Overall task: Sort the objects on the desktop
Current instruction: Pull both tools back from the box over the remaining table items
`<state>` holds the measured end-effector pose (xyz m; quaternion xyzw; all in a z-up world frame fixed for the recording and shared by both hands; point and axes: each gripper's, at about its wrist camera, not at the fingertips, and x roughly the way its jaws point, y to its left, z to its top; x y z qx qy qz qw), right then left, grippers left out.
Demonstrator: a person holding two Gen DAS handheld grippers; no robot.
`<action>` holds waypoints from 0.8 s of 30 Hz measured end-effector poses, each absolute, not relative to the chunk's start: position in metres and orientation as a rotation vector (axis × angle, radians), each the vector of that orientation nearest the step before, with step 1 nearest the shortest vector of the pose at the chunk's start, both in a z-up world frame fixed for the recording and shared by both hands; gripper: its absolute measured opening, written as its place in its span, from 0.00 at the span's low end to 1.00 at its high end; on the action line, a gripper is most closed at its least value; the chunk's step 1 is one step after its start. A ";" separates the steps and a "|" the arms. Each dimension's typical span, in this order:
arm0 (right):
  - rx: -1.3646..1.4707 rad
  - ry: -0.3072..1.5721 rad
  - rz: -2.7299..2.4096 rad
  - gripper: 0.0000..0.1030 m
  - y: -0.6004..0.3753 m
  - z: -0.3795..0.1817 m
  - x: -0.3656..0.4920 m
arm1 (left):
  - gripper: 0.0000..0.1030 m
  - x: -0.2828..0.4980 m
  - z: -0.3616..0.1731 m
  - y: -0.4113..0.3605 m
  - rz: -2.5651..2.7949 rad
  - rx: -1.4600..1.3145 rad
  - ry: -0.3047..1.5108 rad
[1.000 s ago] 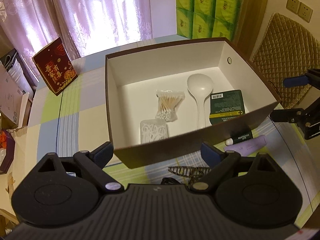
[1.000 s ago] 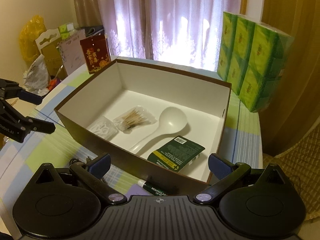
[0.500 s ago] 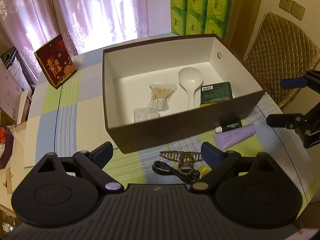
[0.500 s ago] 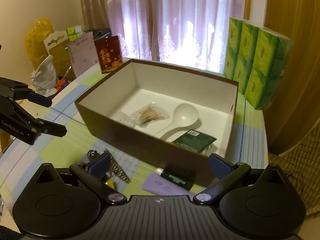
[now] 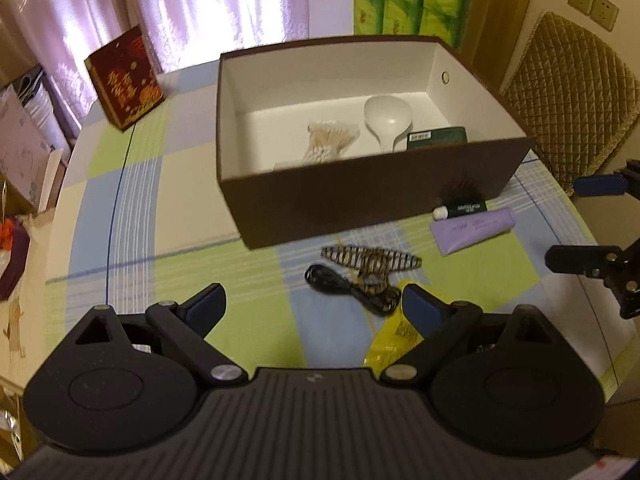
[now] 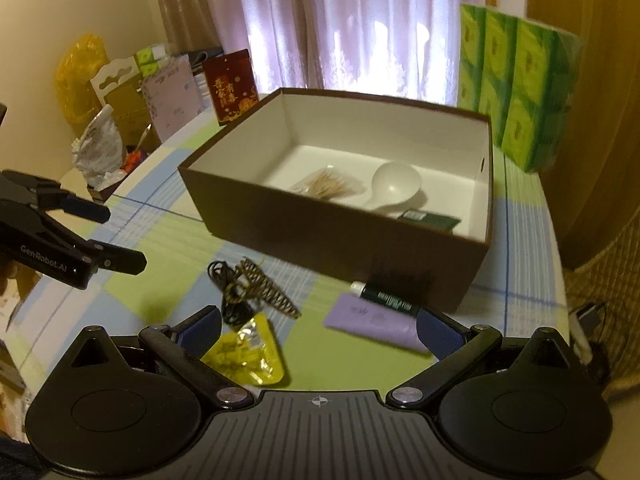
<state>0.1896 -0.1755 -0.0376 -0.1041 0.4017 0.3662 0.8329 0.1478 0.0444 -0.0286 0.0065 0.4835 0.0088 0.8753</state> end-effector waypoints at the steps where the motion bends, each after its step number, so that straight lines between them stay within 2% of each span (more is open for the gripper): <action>1: -0.214 0.855 0.771 0.98 -0.177 -0.039 0.187 | 0.90 0.145 -0.031 0.045 0.022 0.010 1.015; 12: -0.104 0.951 0.730 0.98 -0.185 -0.062 0.166 | 0.90 0.113 -0.060 0.045 0.056 -0.036 1.084; 24: -0.162 0.995 0.724 0.98 -0.184 -0.082 0.141 | 0.90 0.098 -0.075 0.037 0.062 -0.052 1.126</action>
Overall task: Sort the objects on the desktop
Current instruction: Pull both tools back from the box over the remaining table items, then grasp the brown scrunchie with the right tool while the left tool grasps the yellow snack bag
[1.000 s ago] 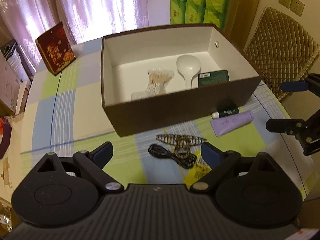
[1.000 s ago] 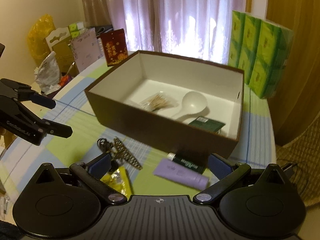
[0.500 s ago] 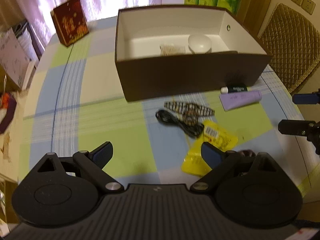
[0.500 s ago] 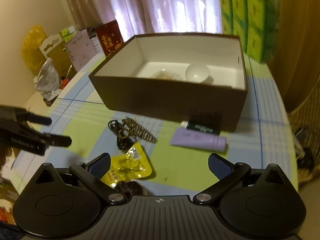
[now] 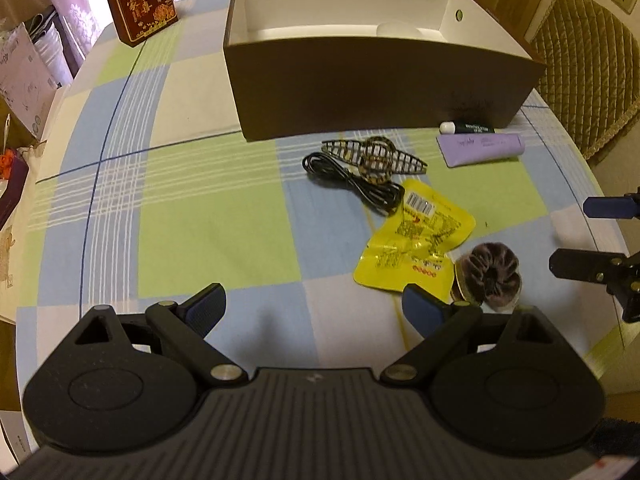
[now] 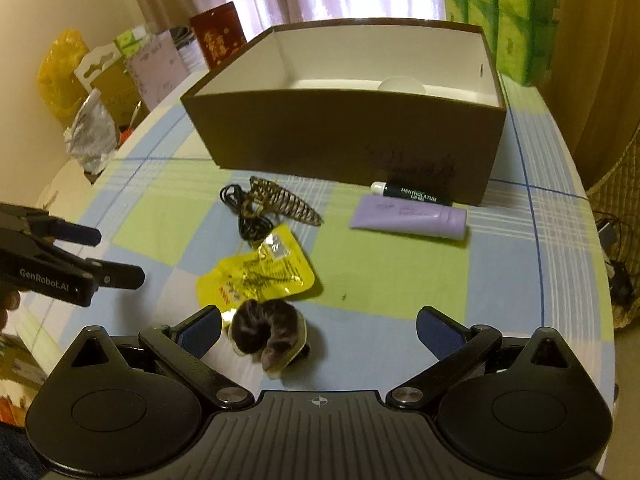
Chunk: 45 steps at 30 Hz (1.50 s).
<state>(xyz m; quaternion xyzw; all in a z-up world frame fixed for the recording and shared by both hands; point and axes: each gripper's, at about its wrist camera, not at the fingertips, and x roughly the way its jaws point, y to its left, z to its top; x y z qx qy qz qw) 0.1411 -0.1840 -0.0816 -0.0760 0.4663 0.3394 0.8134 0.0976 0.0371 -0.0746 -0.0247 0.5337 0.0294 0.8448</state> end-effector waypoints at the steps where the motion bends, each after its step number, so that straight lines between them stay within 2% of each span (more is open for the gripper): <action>1: -0.174 0.994 0.726 0.98 -0.183 -0.082 0.139 | 0.90 0.097 -0.075 0.037 0.061 -0.054 1.128; 32: -0.404 0.954 0.851 0.97 -0.146 -0.123 0.119 | 0.90 0.098 -0.096 0.039 0.083 -0.084 1.196; 35: -0.429 0.941 0.876 0.83 -0.138 -0.127 0.118 | 0.90 0.100 -0.097 0.040 0.080 -0.086 1.197; 40: -0.426 0.947 0.903 0.70 -0.133 -0.133 0.121 | 0.90 0.102 -0.098 0.041 0.078 -0.084 1.199; 43: -0.429 0.975 0.904 0.49 -0.132 -0.138 0.124 | 0.90 0.103 -0.099 0.040 0.075 -0.085 1.201; 45: -0.422 0.997 0.898 0.30 -0.133 -0.142 0.126 | 0.90 0.105 -0.100 0.040 0.070 -0.085 1.201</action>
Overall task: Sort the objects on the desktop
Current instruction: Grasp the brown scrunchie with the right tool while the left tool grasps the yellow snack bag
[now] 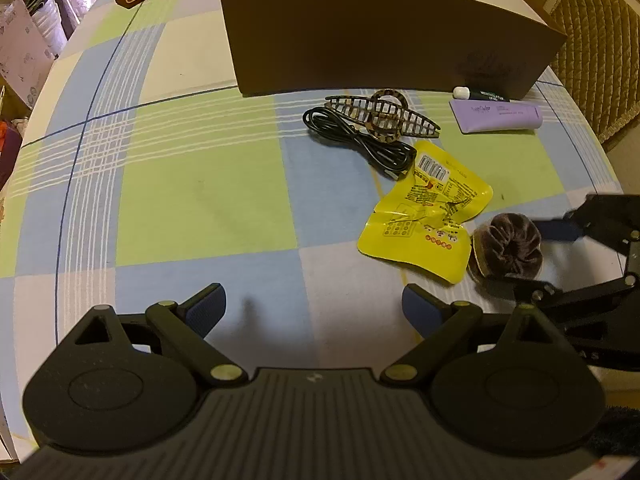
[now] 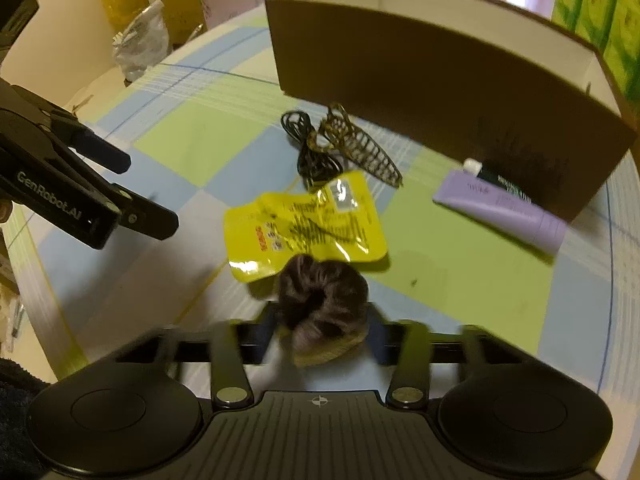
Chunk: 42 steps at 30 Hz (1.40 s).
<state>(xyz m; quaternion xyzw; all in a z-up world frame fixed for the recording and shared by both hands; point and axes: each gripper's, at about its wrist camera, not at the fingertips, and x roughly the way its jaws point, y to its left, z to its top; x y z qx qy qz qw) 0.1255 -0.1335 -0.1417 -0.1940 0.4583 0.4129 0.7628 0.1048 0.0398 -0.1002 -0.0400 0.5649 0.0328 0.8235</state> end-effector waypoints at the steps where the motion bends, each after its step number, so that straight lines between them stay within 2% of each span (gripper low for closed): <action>1: -0.419 0.999 0.891 0.29 -0.135 -0.141 0.126 | 0.90 0.105 -0.101 0.039 0.066 -0.084 1.201; 5: -0.398 1.009 0.868 0.25 -0.146 -0.137 0.131 | 0.90 0.109 -0.102 0.036 0.041 -0.079 1.192; 16: -0.325 1.044 0.718 0.25 -0.201 -0.131 0.150 | 0.90 0.136 -0.114 0.006 -0.168 -0.017 1.106; 26: -0.273 1.053 0.663 0.25 -0.231 -0.129 0.156 | 0.89 0.172 -0.135 -0.004 -0.284 0.017 1.121; 33: -0.265 1.055 0.682 0.25 -0.236 -0.130 0.160 | 0.83 0.178 -0.145 -0.014 -0.299 0.064 1.125; 39: -0.270 1.056 0.704 0.25 -0.236 -0.132 0.165 | 0.68 0.161 -0.144 -0.026 -0.298 0.159 1.066; 42: -0.275 1.057 0.720 0.25 -0.235 -0.134 0.166 | 0.67 0.153 -0.145 -0.030 -0.290 0.152 1.050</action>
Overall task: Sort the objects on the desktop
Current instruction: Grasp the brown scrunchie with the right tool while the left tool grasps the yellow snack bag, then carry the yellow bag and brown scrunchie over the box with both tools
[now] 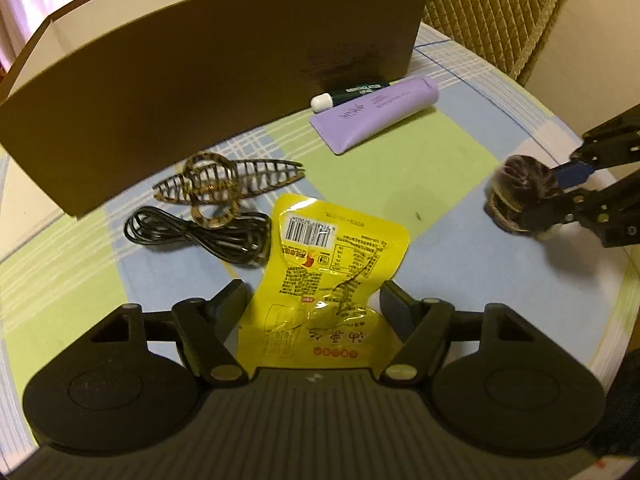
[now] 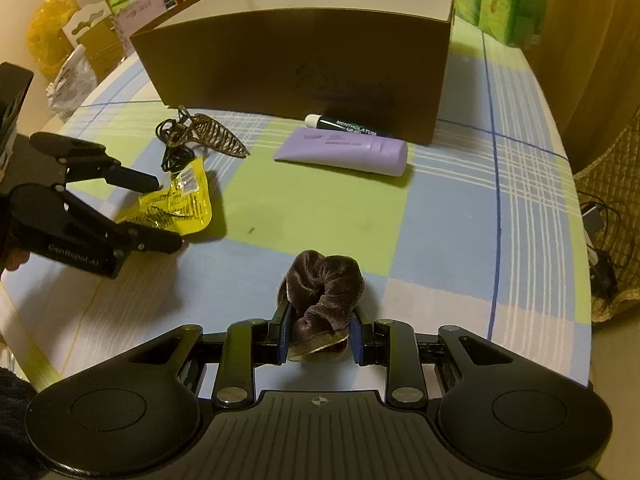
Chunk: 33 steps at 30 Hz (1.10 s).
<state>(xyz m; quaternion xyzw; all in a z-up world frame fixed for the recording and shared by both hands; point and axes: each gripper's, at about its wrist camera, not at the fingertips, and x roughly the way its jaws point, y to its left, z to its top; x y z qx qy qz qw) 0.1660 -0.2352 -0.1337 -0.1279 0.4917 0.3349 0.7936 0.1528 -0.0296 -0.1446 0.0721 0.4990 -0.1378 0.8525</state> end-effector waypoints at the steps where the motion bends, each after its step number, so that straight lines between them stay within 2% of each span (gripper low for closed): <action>1: -0.277 1.057 0.725 0.25 -0.235 -0.134 0.167 | 0.65 0.150 -0.145 -0.031 -0.286 0.151 1.045; 5: -0.280 1.058 0.747 0.25 -0.236 -0.136 0.169 | 0.59 0.142 -0.143 -0.036 -0.278 0.153 1.048; 7: -0.281 1.059 0.757 0.25 -0.236 -0.136 0.170 | 0.49 0.138 -0.141 -0.039 -0.279 0.149 1.047; 11: -0.285 1.058 0.780 0.25 -0.237 -0.137 0.171 | 0.44 0.134 -0.140 -0.044 -0.251 0.138 1.055; 15: -0.291 1.055 0.807 0.25 -0.238 -0.138 0.173 | 0.33 0.131 -0.134 -0.047 -0.223 0.122 1.043; 33: -0.293 1.022 0.821 0.24 -0.221 -0.128 0.175 | 0.32 0.125 -0.116 -0.028 -0.182 0.078 1.049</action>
